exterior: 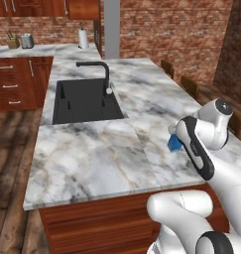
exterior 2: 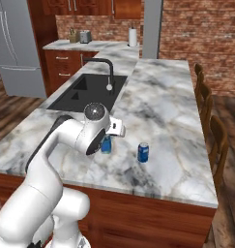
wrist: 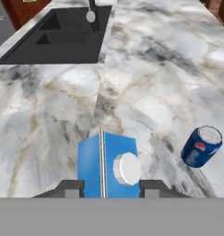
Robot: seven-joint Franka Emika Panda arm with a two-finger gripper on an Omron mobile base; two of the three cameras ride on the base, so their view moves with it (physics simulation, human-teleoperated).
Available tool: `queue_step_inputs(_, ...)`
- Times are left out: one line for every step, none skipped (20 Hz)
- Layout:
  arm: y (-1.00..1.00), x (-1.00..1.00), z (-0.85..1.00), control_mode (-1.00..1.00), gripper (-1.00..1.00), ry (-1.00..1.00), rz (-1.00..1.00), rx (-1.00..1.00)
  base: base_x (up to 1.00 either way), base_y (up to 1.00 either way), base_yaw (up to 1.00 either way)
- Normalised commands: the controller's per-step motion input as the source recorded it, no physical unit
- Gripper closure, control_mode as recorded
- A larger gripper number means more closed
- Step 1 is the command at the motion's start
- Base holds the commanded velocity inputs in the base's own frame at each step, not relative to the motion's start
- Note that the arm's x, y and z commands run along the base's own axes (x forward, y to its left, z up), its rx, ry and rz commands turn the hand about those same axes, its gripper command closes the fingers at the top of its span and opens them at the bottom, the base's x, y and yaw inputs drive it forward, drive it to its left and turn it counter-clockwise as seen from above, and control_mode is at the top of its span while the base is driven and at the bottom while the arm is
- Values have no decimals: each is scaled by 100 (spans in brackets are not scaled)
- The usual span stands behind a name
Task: Move the drinks to the dining counter.
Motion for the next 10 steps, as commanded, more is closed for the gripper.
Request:
queue_step_inputs(-26, 27, -17, -100, 100, 6, 0, 0, 0, 0, 0)
queue_step_inputs(-25, 27, -17, -100, 100, 6, 0, 0, 0, 0, 0)
queue_step_inputs(-25, 26, -18, -100, 100, 6, 0, 0, 0, 0, 0)
queue_step_inputs(-25, 24, -19, -100, 100, 6, 0, 0, 0, 0, 0)
queue_step_inputs(-25, 21, -23, -100, 100, 6, 0, 0, 0, 0, 0)
queue_step_inputs(-24, 21, -24, -100, 100, 5, 0, 0, 0, 0, 0)
queue_step_inputs(-24, 21, -24, -100, 100, 5, 0, 0, 0, 0, 0)
queue_step_inputs(-23, 22, -24, -100, 100, 4, 0, 0, 0, 0, 0)
queue_step_inputs(-21, 23, -23, -100, 100, 3, 0, 0, 0, 0, 0)
queue_step_inputs(-20, 21, -22, -100, 100, 2, 0, 0, 0, 0, 0)
